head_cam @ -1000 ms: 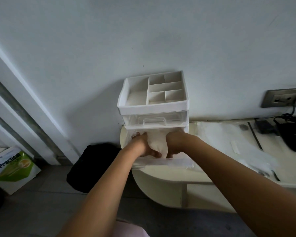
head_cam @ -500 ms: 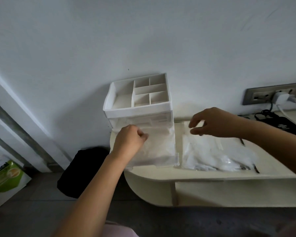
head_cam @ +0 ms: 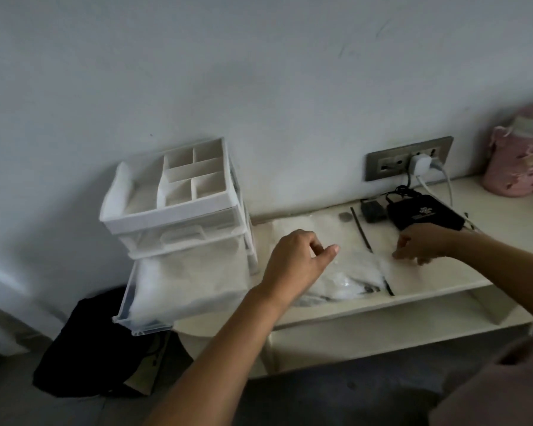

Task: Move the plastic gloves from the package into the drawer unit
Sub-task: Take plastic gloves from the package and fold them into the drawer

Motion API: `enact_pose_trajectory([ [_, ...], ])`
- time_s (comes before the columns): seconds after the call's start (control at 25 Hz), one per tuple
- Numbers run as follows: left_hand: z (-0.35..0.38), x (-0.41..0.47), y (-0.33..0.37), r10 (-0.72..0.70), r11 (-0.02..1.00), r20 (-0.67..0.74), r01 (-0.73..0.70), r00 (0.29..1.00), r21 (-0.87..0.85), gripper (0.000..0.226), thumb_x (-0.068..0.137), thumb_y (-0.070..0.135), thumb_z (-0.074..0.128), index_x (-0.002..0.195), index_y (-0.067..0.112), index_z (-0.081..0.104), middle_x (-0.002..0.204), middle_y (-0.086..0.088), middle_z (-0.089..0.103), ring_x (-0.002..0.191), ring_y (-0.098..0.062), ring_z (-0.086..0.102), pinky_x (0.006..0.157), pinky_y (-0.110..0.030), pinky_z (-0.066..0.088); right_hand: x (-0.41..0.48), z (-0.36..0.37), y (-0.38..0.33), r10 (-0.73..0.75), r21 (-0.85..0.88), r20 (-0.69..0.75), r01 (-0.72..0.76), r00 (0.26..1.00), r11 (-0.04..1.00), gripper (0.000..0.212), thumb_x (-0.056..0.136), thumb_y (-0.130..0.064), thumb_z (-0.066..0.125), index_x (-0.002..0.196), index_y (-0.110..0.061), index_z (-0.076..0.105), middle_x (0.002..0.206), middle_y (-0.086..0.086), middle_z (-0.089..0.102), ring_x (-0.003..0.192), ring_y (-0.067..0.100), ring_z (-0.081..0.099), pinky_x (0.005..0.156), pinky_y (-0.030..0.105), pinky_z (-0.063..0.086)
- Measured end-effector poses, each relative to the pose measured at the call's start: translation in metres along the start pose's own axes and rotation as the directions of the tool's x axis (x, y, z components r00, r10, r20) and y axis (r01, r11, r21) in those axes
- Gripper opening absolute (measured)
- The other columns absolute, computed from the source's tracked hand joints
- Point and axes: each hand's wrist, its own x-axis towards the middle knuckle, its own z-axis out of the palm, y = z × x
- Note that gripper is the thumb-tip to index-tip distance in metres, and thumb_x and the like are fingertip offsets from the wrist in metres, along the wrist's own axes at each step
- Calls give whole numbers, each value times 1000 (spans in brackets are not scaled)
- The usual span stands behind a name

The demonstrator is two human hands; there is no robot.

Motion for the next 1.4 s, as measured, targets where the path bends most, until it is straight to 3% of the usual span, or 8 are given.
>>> enact_pose_trajectory([
  [0.16, 52, 13, 0, -14, 1000, 182, 13, 983, 7, 30, 88, 43, 61, 101, 16, 61, 116, -1, 57, 108, -16, 53, 90, -25, 39, 1, 7, 16, -32, 192, 32, 26, 999, 981, 32, 82, -18, 72, 108, -6, 58, 103, 10, 57, 72, 15, 57, 56, 20, 48],
  [0.28, 79, 18, -9, -63, 991, 315, 24, 947, 128, 54, 92, 46, 54, 135, 17, 44, 147, -4, 36, 138, -22, 30, 116, -43, 19, 2, 9, 22, -55, 257, 32, 45, 998, 965, 29, 83, 1, 64, 111, -5, 58, 105, 11, 54, 73, 15, 54, 60, 20, 49],
  [0.48, 107, 17, -22, -113, 955, 359, 0, 926, 298, 78, 94, 57, 39, 153, 19, 6, 161, -6, -7, 147, -23, -12, 116, -49, -12, -2, 9, 26, -166, 241, 81, 142, 983, 960, 49, 84, 13, 49, 118, -20, 60, 99, 2, 50, 77, 12, 50, 62, 16, 45],
  [0.68, 121, 12, -30, -75, 937, 274, -27, 959, 349, 84, 88, 71, 21, 153, 20, 3, 161, -5, -6, 147, -22, -13, 114, -48, -14, 6, 17, 23, -260, 159, -89, 272, 961, 949, 28, 85, -17, 68, 112, -24, 68, 104, 0, 56, 84, 5, 51, 69, 16, 39],
  [0.8, 124, 10, -30, -49, 937, 239, -38, 970, 349, 103, 71, 82, -4, 153, 20, 3, 161, -5, -5, 147, -22, -12, 113, -45, -16, 13, 17, 18, -213, 245, -197, 259, 957, 934, 19, 87, -12, 65, 104, -15, 72, 99, 0, 65, 78, 2, 53, 69, 16, 40],
  [0.92, 123, 8, -27, -31, 940, 199, -39, 980, 338, 102, 67, 70, -13, 153, 19, 4, 161, -5, -4, 148, -21, -10, 112, -42, -17, 14, 17, 14, -127, 422, -47, 135, 991, 897, 19, 86, -6, 63, 104, -2, 69, 90, 8, 67, 70, 10, 59, 64, 18, 48],
  [1.04, 126, 8, -31, -4, 943, 162, -50, 987, 330, 101, 69, 69, -19, 153, 18, 6, 161, -5, 0, 148, -21, -7, 111, -41, -17, 13, 21, 13, -135, 384, 53, 105, 989, 917, 22, 82, -3, 68, 103, 0, 68, 84, 8, 67, 67, 12, 60, 62, 17, 49],
  [1.4, 131, 3, -33, 31, 956, 64, -48, 998, 291, 102, 70, 72, -28, 153, 19, 2, 161, -2, -4, 147, -15, -10, 112, -38, -21, 8, 12, 11, -28, 654, -37, 45, 999, 755, 9, 81, -9, 70, 87, -2, 70, 81, 10, 70, 68, 13, 65, 56, 18, 49],
])
